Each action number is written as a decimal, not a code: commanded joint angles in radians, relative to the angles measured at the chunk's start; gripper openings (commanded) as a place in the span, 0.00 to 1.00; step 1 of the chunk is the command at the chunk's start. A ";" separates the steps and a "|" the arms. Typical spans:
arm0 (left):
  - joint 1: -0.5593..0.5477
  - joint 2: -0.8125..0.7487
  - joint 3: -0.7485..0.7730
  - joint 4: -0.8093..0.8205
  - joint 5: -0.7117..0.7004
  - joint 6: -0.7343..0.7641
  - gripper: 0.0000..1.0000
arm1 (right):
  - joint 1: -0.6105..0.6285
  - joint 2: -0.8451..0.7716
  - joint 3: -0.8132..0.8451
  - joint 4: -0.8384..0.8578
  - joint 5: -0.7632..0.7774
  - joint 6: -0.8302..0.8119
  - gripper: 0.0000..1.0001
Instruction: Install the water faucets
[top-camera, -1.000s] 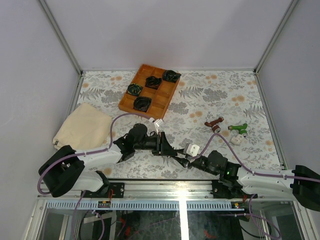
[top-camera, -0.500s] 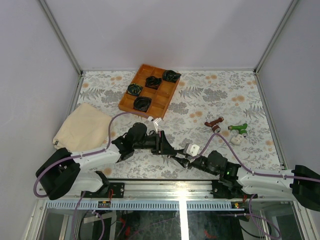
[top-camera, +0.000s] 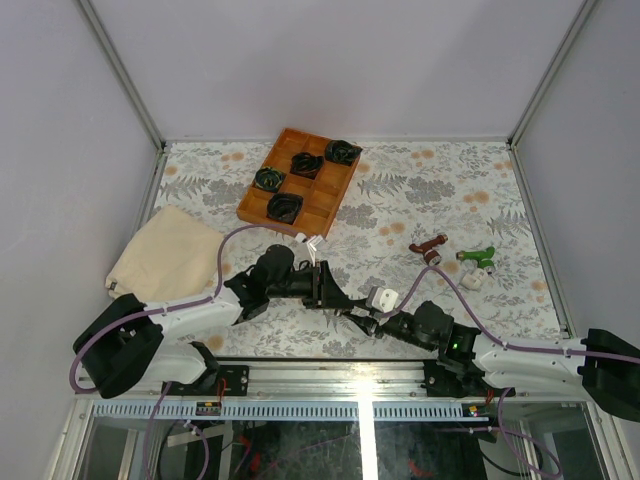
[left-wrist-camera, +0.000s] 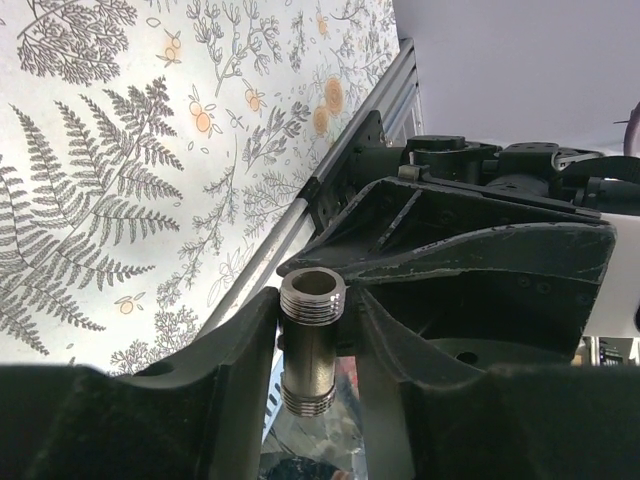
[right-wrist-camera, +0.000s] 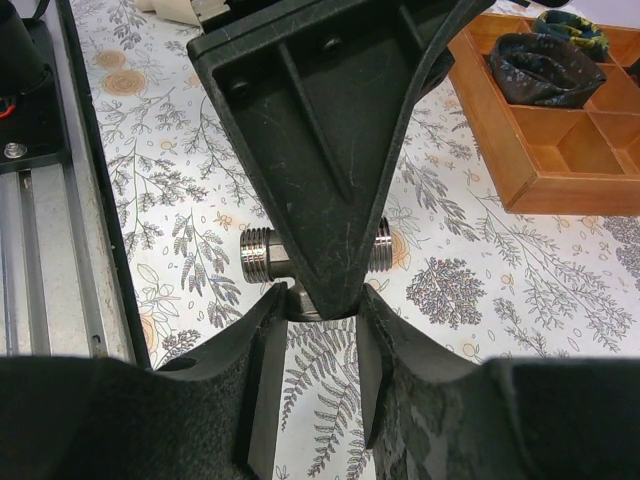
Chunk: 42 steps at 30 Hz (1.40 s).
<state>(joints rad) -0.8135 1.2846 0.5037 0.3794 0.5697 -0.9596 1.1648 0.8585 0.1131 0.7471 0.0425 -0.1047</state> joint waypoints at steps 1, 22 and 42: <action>-0.002 0.001 0.015 0.040 0.024 0.023 0.36 | 0.004 0.000 0.009 0.093 0.015 0.000 0.22; -0.003 0.011 0.007 0.035 0.034 0.032 0.25 | 0.004 -0.002 0.002 0.112 0.017 0.012 0.23; 0.152 -0.156 -0.033 -0.080 -0.005 0.053 0.00 | 0.002 -0.337 0.068 -0.436 0.662 0.294 0.93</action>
<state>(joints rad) -0.6788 1.1614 0.4713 0.3252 0.5632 -0.9367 1.1652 0.5636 0.1085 0.5266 0.3725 0.0208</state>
